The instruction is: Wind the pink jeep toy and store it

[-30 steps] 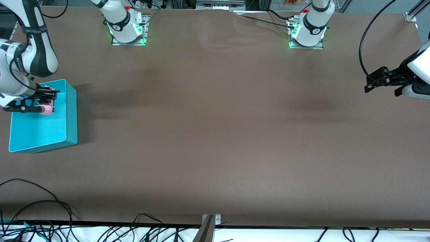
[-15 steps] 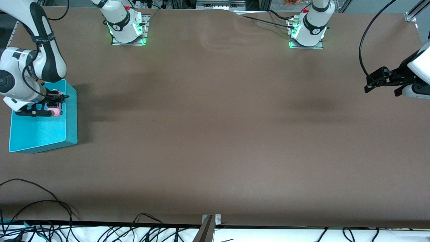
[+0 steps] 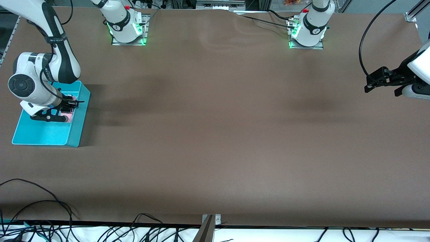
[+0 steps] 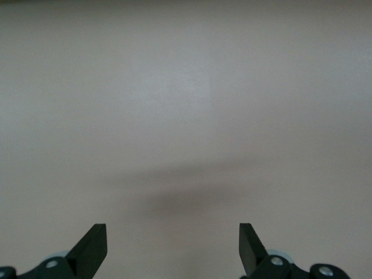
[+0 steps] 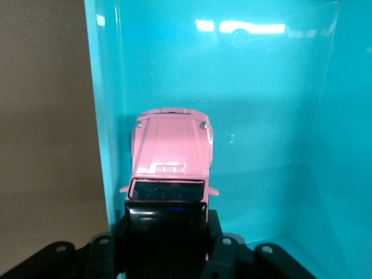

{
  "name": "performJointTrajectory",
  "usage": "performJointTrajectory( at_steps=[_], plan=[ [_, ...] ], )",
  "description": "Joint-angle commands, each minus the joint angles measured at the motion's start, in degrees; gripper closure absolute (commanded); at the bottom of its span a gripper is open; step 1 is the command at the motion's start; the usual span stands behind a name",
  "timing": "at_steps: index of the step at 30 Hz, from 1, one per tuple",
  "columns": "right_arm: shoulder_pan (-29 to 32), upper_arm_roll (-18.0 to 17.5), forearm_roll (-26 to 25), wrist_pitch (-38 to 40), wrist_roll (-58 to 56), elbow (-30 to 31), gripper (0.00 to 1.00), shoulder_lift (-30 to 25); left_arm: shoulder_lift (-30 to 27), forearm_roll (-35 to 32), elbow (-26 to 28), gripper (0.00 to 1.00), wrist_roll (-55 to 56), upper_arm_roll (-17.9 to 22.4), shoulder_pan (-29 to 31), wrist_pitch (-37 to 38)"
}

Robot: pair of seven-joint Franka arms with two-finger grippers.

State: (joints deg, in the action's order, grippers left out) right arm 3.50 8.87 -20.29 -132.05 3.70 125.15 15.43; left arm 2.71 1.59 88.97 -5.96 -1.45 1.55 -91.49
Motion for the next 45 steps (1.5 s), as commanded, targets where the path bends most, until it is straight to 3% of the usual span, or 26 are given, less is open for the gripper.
performJointTrajectory(
  at_steps=[1, 6, 10, 13, 39, 40, 41, 42, 43, 45],
  plan=[
    [0.3, -2.5, -0.4, 1.4, 1.1, 0.7, 1.00, -0.9, 0.8, -0.5, -2.0, 0.00, 0.0, -0.1, 0.2, 1.3],
    [0.4, -2.1, -0.5, 2.1, -1.0, 0.3, 1.00, -1.0, 0.8, -0.5, -2.0, 0.00, 0.0, -0.1, 0.2, 1.3],
    [0.5, 2.4, -0.6, 1.8, -4.8, -0.2, 1.00, -0.8, 0.8, -0.5, -2.0, 0.00, 0.0, -0.1, 0.2, 1.3],
    [0.7, 3.6, -0.6, 1.7, -6.2, -0.3, 1.00, -0.4, 0.8, -0.5, -2.0, 0.00, 0.0, -0.1, 0.2, 1.3],
    [8.0, 3.7, -0.8, -8.2, -5.5, -0.3, 0.98, 9.5, 0.8, -0.4, -2.2, 0.00, -0.1, 0.0, 0.7, 1.4],
    [8.0, 3.6, -0.7, -8.3, -5.4, -0.3, 0.82, 9.5, 0.8, -0.4, -2.3, 0.00, 0.1, 0.0, 0.7, 1.3],
    [8.0, 3.6, -0.6, -8.2, -5.4, -0.3, 0.57, 9.5, 0.8, -0.4, -2.8, 0.00, 0.2, 0.0, 0.7, 1.3],
    [7.9, 3.5, -0.6, -8.3, -5.4, -0.3, 0.21, 9.5, 0.9, -0.5, -3.3, 0.00, 0.4, 0.0, 0.7, 1.3],
    [7.9, 3.5, -0.6, -8.2, -5.4, -0.2, 0.00, 9.4, 0.9, -0.5, -3.4, 0.00, 0.3, 0.0, 0.7, 1.3],
    [7.9, 3.3, -0.5, -8.0, -5.4, -0.1, 0.00, 9.0, 0.9, -0.5, -3.3, 0.00, 0.2, 0.0, 1.1, 1.3]
  ],
)
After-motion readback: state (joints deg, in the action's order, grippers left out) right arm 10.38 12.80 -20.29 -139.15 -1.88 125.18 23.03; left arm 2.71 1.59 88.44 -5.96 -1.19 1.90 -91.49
